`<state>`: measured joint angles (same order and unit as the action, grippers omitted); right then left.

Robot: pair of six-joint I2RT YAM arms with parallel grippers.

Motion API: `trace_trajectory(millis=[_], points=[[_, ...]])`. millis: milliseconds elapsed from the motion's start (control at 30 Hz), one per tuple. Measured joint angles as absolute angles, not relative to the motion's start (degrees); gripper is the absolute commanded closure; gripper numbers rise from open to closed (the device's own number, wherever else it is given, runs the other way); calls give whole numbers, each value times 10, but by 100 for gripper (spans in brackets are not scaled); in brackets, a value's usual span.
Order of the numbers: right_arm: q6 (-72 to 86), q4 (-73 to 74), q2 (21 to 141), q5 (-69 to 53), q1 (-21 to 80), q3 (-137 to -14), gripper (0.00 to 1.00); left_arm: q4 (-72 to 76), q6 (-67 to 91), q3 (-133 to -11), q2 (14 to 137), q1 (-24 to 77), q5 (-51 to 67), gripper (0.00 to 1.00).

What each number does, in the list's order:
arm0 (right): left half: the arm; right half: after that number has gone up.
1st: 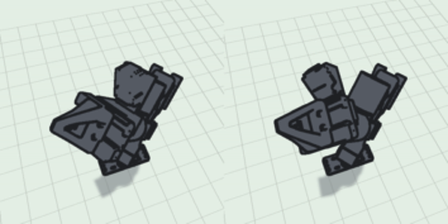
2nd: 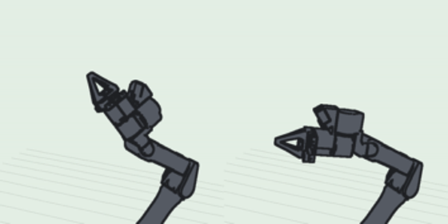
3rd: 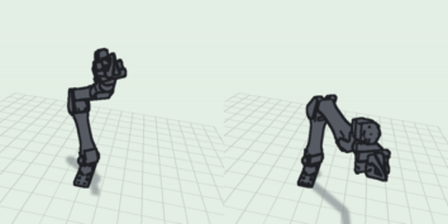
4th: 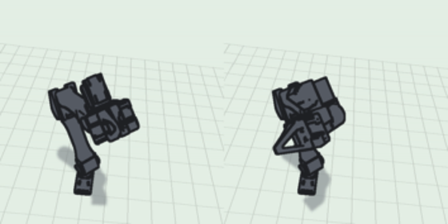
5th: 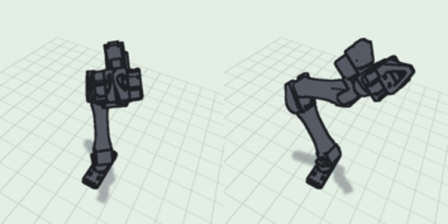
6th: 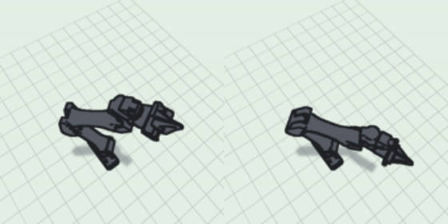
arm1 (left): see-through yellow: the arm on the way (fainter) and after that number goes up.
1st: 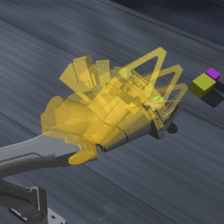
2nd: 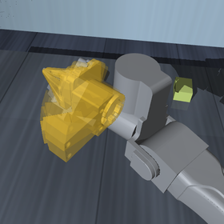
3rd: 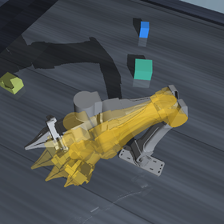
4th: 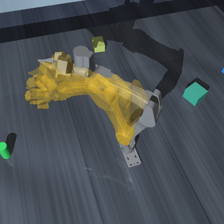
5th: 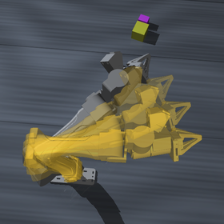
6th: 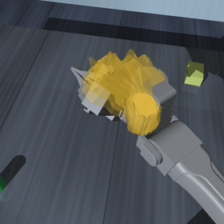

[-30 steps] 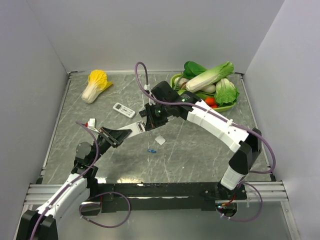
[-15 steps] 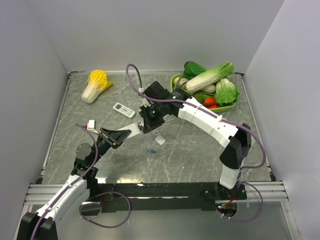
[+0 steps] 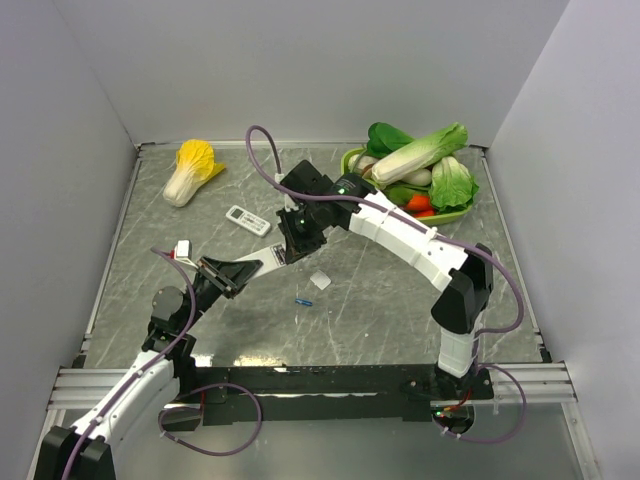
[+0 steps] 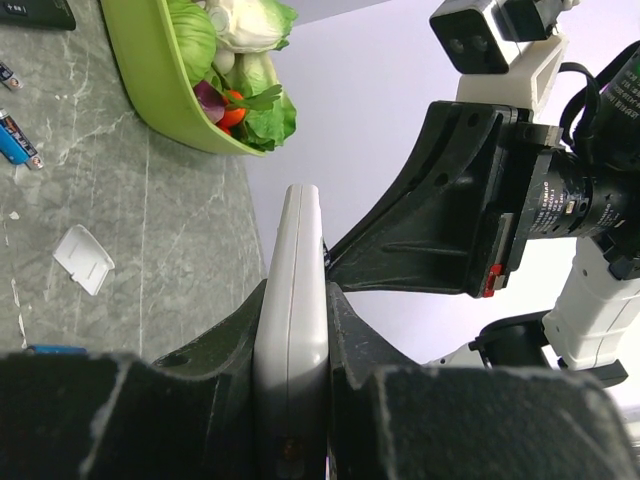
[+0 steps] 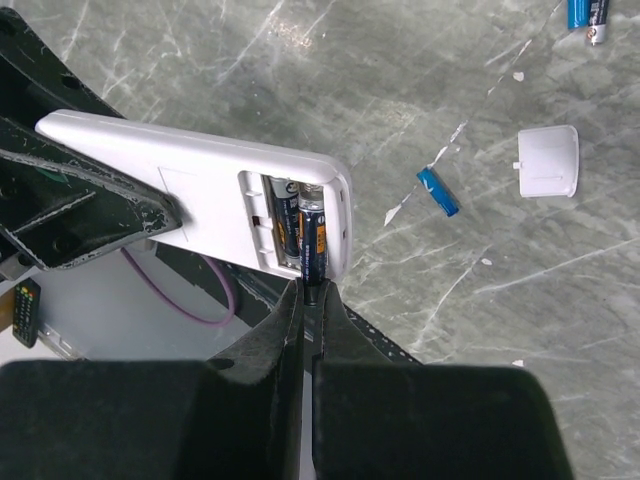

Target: Load the batteries into the remote control

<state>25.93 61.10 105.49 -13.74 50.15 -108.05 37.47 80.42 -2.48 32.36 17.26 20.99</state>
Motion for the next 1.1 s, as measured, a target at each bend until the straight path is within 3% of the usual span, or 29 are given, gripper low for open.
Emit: trace_trajectory(millis=[167,367,1100], points=[[260,625,1062,-130,504,-1092,95,371,804,-25,323,173,210,99],[259,636,1067,-129,504,-1106,82,370,804,-25,323,173,210,99],[262,634,1082,-118,509,-1115,69,371,810,-25,324,173,200,99]])
